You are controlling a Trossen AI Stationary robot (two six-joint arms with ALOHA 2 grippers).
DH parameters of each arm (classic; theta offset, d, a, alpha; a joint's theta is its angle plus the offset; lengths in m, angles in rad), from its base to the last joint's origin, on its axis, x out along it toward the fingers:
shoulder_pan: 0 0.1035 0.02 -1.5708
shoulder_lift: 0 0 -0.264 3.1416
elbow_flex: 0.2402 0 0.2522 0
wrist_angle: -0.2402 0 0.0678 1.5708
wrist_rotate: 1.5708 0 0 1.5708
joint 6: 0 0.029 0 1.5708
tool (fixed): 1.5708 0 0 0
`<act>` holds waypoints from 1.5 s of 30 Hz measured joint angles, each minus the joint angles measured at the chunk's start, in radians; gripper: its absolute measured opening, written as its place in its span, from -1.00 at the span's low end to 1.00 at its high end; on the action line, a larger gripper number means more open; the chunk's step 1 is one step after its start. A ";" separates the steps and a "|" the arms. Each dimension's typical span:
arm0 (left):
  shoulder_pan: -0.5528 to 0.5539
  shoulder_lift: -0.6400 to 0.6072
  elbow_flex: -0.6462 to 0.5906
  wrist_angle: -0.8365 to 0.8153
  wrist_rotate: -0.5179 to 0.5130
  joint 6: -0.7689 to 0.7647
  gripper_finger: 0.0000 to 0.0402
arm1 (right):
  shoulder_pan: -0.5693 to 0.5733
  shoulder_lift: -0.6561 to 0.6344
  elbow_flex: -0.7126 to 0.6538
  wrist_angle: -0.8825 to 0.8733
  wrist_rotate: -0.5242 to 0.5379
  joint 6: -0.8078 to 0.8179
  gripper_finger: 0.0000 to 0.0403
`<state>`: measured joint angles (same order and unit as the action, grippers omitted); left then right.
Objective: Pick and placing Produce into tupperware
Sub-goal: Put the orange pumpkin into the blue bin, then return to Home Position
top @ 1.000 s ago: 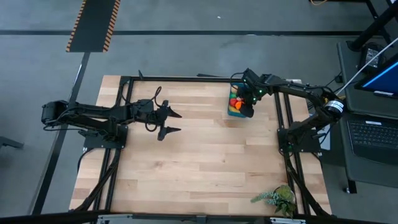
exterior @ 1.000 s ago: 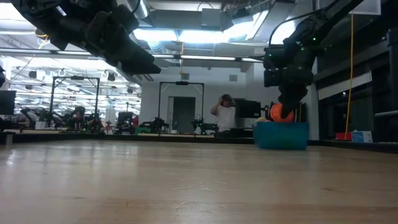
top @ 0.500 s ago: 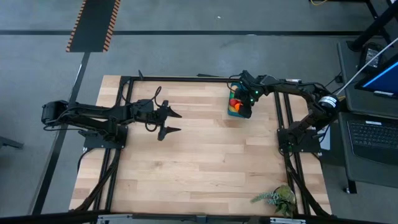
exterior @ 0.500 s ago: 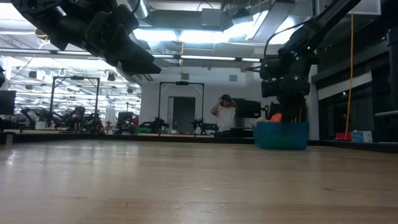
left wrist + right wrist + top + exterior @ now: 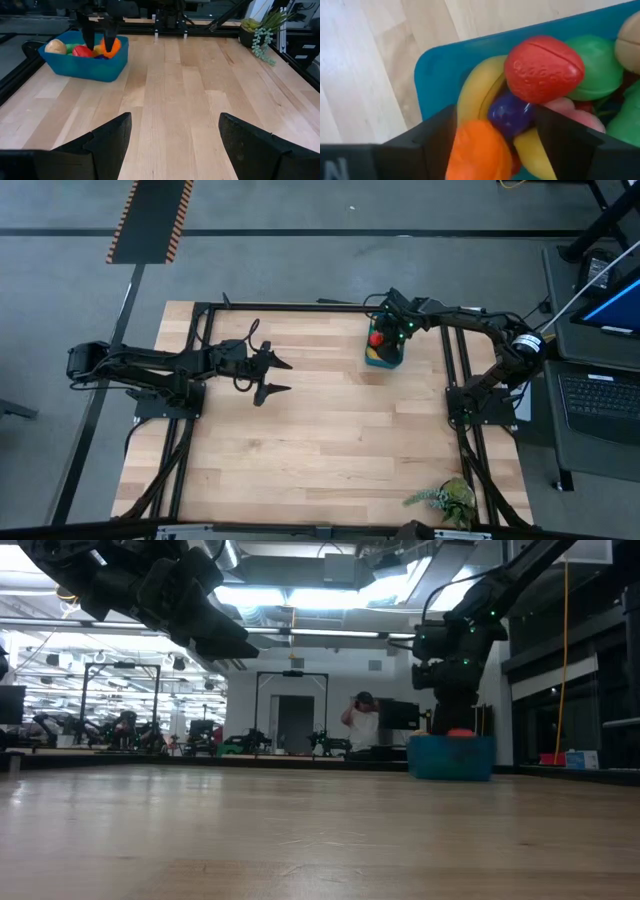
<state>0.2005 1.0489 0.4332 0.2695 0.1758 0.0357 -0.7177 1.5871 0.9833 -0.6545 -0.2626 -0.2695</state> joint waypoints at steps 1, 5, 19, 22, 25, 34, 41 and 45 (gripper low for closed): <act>0.000 0.000 0.000 0.000 0.000 0.000 0.46 | 0.000 0.000 0.000 -0.001 0.000 0.000 0.31; 0.000 0.000 0.000 0.000 0.000 0.001 0.46 | 0.000 0.000 0.000 -0.007 0.000 -0.006 0.44; 0.000 -0.018 0.000 0.023 -0.002 0.045 0.46 | -0.022 -0.052 0.000 -0.043 0.007 -0.027 0.47; 0.000 -0.056 0.000 0.021 -0.003 0.045 0.46 | -0.027 -0.132 0.000 -0.045 0.007 -0.026 0.47; 0.000 -0.131 0.000 0.010 -0.017 0.046 0.46 | -0.027 -0.237 0.000 -0.045 -0.023 -0.018 0.47; 0.000 -0.447 0.000 -0.224 -0.137 0.038 0.46 | -0.013 -0.615 -0.166 0.073 -0.202 0.021 0.47; 0.000 -0.689 0.000 -0.328 -0.141 -0.002 0.46 | -0.013 -0.917 -0.319 0.202 -0.396 0.084 0.47; 0.000 -0.789 -0.041 -0.363 -0.142 -0.036 0.46 | -0.011 -1.071 -0.435 0.316 -0.482 0.131 0.47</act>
<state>0.2005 0.2601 0.3924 -0.0930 0.0339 -0.0001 -0.7288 0.5162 0.5483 -0.3383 -0.7442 -0.1383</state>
